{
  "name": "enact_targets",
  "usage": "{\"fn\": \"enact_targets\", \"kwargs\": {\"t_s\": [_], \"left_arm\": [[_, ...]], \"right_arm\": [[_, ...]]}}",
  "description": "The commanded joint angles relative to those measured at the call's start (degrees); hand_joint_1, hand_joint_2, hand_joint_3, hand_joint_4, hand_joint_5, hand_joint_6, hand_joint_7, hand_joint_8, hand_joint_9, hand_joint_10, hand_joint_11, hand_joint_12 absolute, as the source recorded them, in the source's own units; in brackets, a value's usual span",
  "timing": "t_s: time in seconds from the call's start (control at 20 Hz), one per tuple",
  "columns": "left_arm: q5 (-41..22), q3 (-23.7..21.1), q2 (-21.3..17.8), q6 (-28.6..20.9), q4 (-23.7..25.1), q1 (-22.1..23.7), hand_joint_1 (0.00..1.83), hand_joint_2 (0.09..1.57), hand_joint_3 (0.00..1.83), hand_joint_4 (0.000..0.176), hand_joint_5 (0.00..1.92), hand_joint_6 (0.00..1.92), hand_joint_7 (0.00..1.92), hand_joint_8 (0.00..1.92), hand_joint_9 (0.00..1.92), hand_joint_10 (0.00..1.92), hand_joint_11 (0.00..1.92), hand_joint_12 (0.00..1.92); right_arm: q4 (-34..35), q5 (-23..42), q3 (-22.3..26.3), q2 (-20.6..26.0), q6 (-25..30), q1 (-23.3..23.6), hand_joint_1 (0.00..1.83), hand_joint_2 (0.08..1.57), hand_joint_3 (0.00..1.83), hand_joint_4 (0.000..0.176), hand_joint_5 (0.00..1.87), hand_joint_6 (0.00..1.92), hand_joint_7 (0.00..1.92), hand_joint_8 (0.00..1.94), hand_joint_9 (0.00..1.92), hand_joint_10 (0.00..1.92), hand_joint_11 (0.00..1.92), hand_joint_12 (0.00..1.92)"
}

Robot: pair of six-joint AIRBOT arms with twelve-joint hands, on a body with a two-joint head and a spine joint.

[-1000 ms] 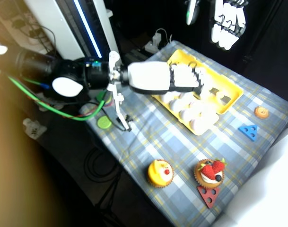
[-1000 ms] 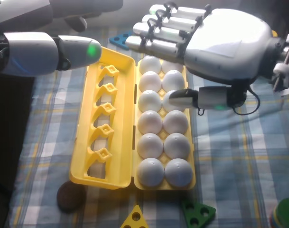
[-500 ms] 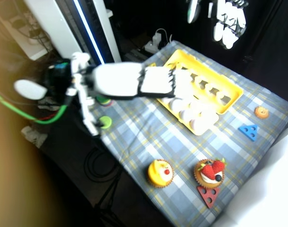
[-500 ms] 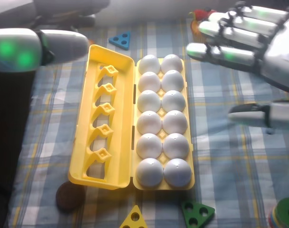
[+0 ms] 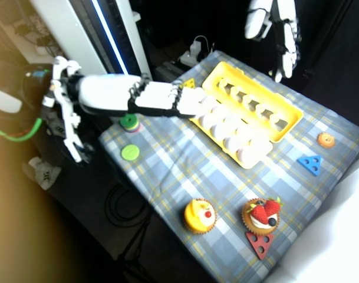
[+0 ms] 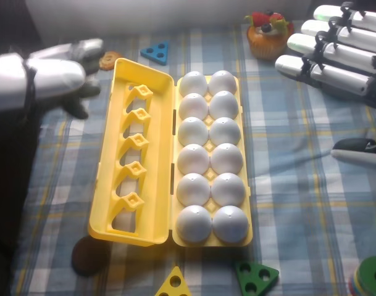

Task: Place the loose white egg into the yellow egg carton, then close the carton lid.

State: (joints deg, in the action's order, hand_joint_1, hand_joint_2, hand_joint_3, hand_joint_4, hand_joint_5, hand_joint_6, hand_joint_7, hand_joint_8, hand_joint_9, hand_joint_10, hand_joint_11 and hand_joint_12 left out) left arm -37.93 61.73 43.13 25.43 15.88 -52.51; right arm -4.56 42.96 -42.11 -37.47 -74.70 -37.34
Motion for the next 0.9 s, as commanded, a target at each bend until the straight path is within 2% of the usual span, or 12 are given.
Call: {"fn": "enact_targets", "kwargs": {"t_s": [0.0,0.05,0.2,0.35,0.4,0.45,0.6,0.65,0.7,0.75,0.8,0.85], "left_arm": [[-8.06,0.42,0.56,-0.59,-3.34,-0.8,0.0,1.43,0.0,0.014,0.0,0.0,0.0,0.0,0.13,0.0,0.0,1.23],[-8.9,0.51,0.81,-0.59,-4.78,-2.09,0.0,1.41,0.0,0.0,0.0,0.0,0.0,0.0,0.12,0.0,0.0,1.23],[-10.51,0.65,1.85,-1.13,-7.07,-5.99,0.0,1.41,0.0,0.0,0.0,0.0,0.0,0.0,0.05,0.0,0.0,1.2],[-9.96,2.29,4.35,-6.16,-4.04,-6.65,0.0,1.34,0.0,0.029,0.0,0.0,0.0,0.0,0.13,0.04,0.0,1.34],[-10.01,2.63,4.8,-6.97,-3.51,-6.65,0.0,1.34,0.0,0.029,0.0,0.0,0.0,0.0,0.13,0.04,0.0,1.34],[-10.09,3.26,5.64,-8.83,-2.39,-6.64,0.0,1.3,0.0,0.044,0.0,0.0,0.0,0.0,0.19,0.05,0.0,1.27],[-11.36,3.59,6.55,-9.77,-1.76,-6.64,0.0,1.28,0.0,0.034,0.0,0.0,0.0,0.0,0.21,0.05,0.0,1.27],[-12.63,3.27,6.47,-9.75,-1.76,-6.61,0.0,1.27,0.0,0.056,0.0,0.0,0.0,0.0,0.24,0.03,0.03,1.22],[-14.08,2.89,6.25,-9.62,-1.61,-6.46,0.0,1.27,0.0,0.056,0.0,0.0,0.0,0.0,0.24,0.03,0.03,1.22],[-15.76,2.18,5.8,-8.83,-1.62,-6.26,0.0,1.3,0.0,0.037,0.0,0.0,0.0,0.0,0.27,0.03,0.09,1.19],[-16.74,1.53,5.34,-8.01,-1.63,-5.99,0.0,1.29,0.0,0.045,0.0,0.0,0.0,0.0,0.28,0.02,0.17,1.09],[-18.45,0.63,4.86,-6.65,-1.25,-5.01,0.0,1.28,0.0,0.09,0.0,0.0,0.0,0.0,0.29,0.01,0.21,1.0]], "right_arm": [[0.4,7.28,0.25,0.33,-0.25,0.46,0.3,1.34,0.02,0.0,0.0,0.0,0.0,0.0,0.0,0.0,0.0,0.0],[0.4,7.31,0.3,0.38,-0.25,0.31,0.27,1.34,0.01,0.0,0.0,0.0,0.0,0.0,0.0,0.0,0.0,0.0],[0.55,7.45,0.49,0.67,-0.25,0.08,0.24,1.35,0.01,0.0,0.0,0.0,0.0,0.0,0.0,0.0,0.0,0.0],[1.14,7.89,0.53,1.09,-0.25,-0.29,0.25,1.35,0.01,0.056,0.0,0.0,0.0,0.0,0.0,0.0,0.0,0.0],[1.24,8.03,0.55,1.15,-0.25,-0.39,0.25,1.35,0.01,0.056,0.0,0.0,0.0,0.0,0.0,0.0,0.0,0.0],[1.54,8.43,0.6,1.22,-0.25,-0.6,0.32,1.35,0.01,0.084,0.0,0.0,0.0,0.0,0.0,0.0,0.03,0.02],[2.0,8.86,0.65,1.09,-0.25,-0.97,0.35,1.35,0.0,0.084,0.0,0.0,0.0,0.0,0.0,0.0,0.01,0.17],[2.26,8.9,0.64,1.09,-0.25,-1.25,0.3,1.36,0.0,0.065,0.0,0.0,0.0,0.0,0.0,0.0,0.0,0.44],[2.49,8.98,0.65,1.09,-0.25,-1.49,0.3,1.36,0.0,0.065,0.0,0.0,0.0,0.0,0.0,0.0,0.0,0.44],[2.67,9.07,0.65,1.08,-0.25,-1.62,0.32,1.36,0.0,0.072,0.0,0.0,0.0,0.0,0.0,0.0,0.0,0.5],[2.74,9.11,0.65,1.08,-0.25,-1.66,0.34,1.35,0.0,0.068,0.0,0.0,0.0,0.0,0.0,0.0,0.0,0.55],[2.89,9.16,0.65,1.08,-0.25,-1.68,0.32,1.35,0.0,0.055,0.0,0.0,0.0,0.0,0.0,0.0,0.0,0.57]]}}
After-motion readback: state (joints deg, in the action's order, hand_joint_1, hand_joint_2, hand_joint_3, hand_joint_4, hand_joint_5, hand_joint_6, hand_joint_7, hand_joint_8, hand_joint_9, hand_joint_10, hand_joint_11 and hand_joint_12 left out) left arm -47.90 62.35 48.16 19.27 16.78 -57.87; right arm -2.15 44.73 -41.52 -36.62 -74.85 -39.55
